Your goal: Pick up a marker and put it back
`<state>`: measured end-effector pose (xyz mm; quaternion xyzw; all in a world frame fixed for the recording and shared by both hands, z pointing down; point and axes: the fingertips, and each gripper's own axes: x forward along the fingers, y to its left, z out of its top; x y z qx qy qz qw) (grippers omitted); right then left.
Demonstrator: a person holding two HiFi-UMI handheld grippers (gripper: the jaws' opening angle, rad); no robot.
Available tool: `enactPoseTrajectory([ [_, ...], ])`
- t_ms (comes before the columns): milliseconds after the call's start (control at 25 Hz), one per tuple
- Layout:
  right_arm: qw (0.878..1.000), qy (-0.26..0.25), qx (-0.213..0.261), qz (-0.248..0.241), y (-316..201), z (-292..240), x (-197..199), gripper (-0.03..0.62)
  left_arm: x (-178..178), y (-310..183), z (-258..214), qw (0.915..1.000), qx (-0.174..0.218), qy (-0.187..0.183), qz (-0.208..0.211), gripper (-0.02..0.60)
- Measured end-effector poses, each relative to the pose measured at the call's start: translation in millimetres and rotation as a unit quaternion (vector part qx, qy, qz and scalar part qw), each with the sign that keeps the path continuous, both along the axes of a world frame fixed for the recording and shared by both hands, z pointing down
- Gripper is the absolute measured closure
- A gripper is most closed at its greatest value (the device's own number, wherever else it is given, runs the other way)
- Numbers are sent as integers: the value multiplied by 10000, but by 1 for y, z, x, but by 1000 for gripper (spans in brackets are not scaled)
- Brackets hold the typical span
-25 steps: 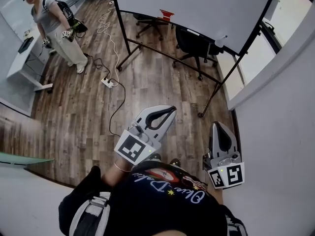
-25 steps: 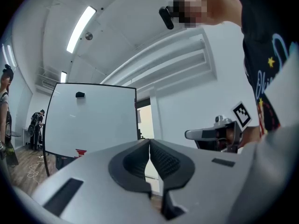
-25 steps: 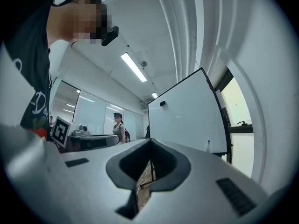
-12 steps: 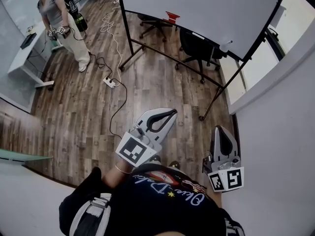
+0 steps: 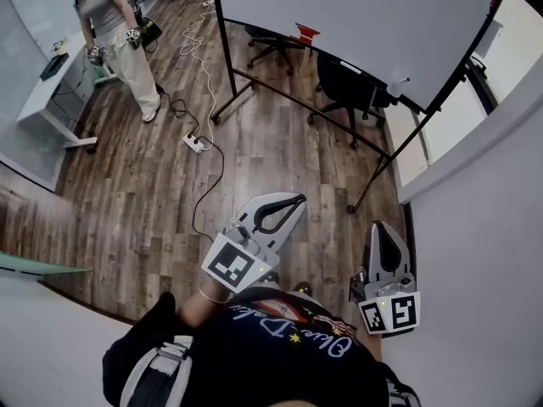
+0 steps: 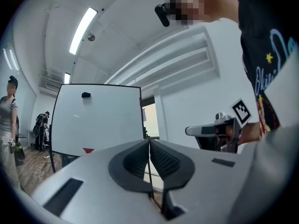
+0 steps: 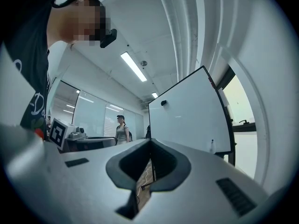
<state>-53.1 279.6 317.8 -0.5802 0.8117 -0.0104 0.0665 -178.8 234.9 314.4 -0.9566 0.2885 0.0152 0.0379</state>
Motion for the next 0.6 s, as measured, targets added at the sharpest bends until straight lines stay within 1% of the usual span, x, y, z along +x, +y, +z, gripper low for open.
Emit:
enactPoseTrajectory([
  [440,9999,24,-52,94,-5,1,3,594,-2,-10,0,10000,-36,5,-10,578],
  [600,9999,-47,3,94,-6,0,4,594,-1,-11,0,10000,-21,15,3,578],
])
